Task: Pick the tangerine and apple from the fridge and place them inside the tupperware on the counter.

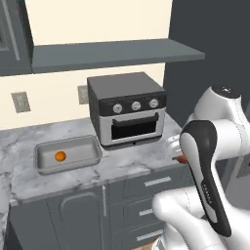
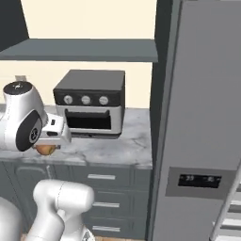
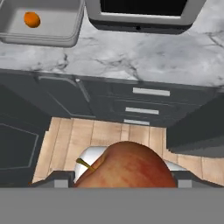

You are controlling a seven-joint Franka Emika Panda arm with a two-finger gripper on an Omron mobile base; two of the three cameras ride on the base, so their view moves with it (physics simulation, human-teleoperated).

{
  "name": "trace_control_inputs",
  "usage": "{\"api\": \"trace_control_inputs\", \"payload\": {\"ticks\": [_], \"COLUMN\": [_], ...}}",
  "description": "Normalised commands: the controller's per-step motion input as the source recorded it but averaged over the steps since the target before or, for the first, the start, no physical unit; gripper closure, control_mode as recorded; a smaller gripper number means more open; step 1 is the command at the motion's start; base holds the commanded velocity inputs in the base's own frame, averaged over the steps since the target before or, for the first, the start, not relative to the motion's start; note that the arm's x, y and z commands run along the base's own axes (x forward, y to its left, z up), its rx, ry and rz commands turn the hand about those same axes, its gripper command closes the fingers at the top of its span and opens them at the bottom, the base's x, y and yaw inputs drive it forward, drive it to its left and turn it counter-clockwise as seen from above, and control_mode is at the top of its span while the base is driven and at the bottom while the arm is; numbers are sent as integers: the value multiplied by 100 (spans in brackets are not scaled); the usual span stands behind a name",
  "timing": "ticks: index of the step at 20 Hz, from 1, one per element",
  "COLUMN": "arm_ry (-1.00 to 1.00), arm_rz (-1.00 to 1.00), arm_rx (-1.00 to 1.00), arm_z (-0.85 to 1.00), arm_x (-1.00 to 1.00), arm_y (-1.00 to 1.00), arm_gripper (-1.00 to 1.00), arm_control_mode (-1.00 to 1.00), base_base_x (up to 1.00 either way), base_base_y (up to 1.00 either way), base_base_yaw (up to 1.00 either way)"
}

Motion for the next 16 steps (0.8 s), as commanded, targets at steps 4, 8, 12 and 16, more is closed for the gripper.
{"api": "trace_control_inputs", "payload": {"ticks": [4, 8, 12, 16], "arm_ry": [0, 0, 1, 0], "arm_rz": [0, 0, 0, 0], "arm_rx": [0, 0, -2, 0], "arm_z": [0, 0, -40, -47], "arm_x": [0, 0, 21, 48], "arm_y": [0, 0, 14, -16], "arm_gripper": [100, 100, 100, 100], "arm_control_mode": [100, 100, -100, -100], "base_base_x": [48, 26, 5, 0], "base_base_y": [100, 100, 17, 0], "base_base_yaw": [6, 5, 0, 0]}}
